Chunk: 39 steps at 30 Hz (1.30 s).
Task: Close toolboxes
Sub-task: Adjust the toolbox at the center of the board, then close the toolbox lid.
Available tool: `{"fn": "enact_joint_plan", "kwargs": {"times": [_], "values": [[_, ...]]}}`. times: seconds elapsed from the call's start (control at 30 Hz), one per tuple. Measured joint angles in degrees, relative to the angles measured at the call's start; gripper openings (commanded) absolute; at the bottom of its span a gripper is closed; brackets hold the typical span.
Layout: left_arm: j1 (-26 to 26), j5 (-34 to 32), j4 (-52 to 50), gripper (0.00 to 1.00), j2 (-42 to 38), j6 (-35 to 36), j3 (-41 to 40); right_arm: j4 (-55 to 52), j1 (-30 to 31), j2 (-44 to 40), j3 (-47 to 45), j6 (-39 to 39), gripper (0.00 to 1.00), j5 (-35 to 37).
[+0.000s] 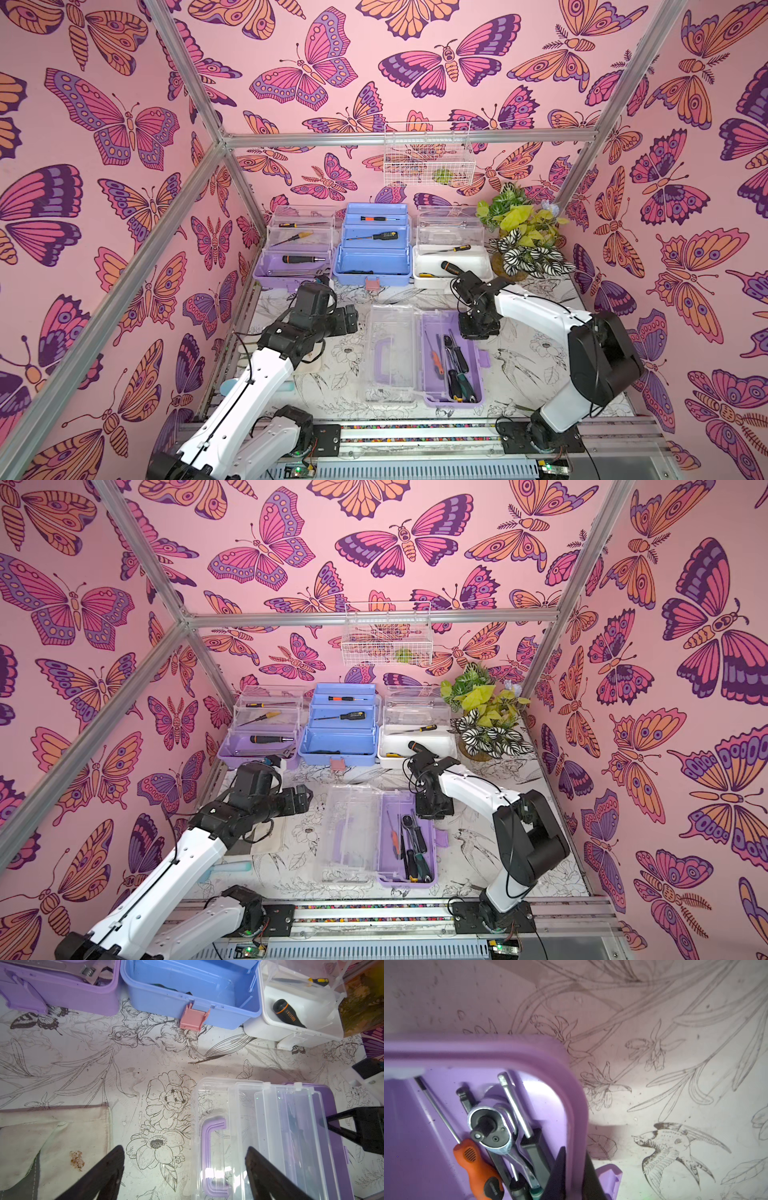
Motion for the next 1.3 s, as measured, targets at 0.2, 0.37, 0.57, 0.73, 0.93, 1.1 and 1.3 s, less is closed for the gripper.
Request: {"fn": "enact_joint_plan", "kwargs": {"times": [0.2,0.37,0.57,0.73,0.93,1.1,1.3], "values": [[0.0,2.4,2.2,0.88,0.1,-2.4,-5.0,-0.1,-1.4,2.4,3.0,-2.5,0.15,-0.9],[0.0,5.9,5.3,0.87,1.6,-4.9,-8.2,0.3,-2.5,2.3,3.2,-3.2,0.35,-4.0],[0.0,9.2,9.1,0.75,2.4,-7.6,-10.6,1.6,-5.3,-3.5,2.4,-3.2,0.40,-9.7],[-0.9,10.7,11.7,0.69,4.3,-9.5,-13.2,1.8,-7.8,-10.4,0.5,-3.2,0.41,-13.0],[-2.9,11.4,15.6,0.50,7.8,-11.1,-15.3,2.3,-8.9,-11.5,-1.9,-3.2,0.38,-15.1],[-3.1,12.2,19.0,0.42,12.5,-11.6,-15.7,3.0,-9.1,-11.6,-3.0,-3.2,0.37,-15.6],[-3.4,13.5,22.5,0.16,17.6,-11.2,-15.4,3.9,-11.4,-13.0,-6.9,-3.3,0.36,-17.3]]}}
